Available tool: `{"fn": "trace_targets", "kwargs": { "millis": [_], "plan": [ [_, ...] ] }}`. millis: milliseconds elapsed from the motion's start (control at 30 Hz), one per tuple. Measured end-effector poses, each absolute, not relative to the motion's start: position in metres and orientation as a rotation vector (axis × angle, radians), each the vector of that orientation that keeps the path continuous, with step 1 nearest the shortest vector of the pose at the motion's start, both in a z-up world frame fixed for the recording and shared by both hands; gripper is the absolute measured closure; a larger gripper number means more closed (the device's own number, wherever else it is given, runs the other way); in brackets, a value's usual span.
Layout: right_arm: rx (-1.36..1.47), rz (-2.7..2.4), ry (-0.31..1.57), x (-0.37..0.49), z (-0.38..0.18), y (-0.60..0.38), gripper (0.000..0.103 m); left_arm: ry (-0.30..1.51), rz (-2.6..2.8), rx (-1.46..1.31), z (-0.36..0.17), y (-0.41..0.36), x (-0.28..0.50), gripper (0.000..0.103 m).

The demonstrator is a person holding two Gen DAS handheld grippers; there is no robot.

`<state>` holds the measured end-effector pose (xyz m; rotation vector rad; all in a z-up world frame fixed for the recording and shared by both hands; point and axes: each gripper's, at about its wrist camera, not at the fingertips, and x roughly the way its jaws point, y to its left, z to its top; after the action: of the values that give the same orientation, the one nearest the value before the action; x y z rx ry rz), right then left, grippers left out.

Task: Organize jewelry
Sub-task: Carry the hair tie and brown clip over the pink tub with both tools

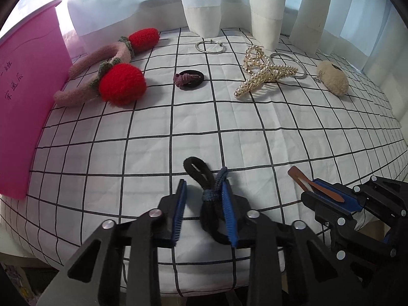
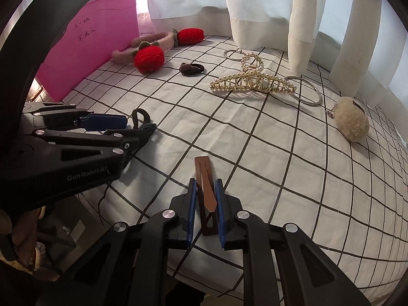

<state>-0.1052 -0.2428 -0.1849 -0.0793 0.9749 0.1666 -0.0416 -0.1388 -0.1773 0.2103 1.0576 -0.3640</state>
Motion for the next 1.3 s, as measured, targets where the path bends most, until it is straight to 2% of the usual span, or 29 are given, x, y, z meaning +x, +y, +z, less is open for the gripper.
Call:
{"fn": "trace_targets", "kwargs": {
  "millis": [433,800,1300],
  "plan": [
    [-0.027,0.163,0.932,-0.100,-0.156,-0.247,0.090,1.050,-0.346,0.134,-0.155,-0.122,-0.036,0.090],
    [-0.077,0.182,0.847,-0.080,-0.100,-0.239,0.090,0.950,-0.332,0.092,-0.096,-0.111,-0.028,0.090],
    [-0.121,0.255,0.704,-0.032,-0.020,-0.207,0.090,0.773,-0.245,0.006,0.002,-0.053,-0.008,0.090]
  ]
}}
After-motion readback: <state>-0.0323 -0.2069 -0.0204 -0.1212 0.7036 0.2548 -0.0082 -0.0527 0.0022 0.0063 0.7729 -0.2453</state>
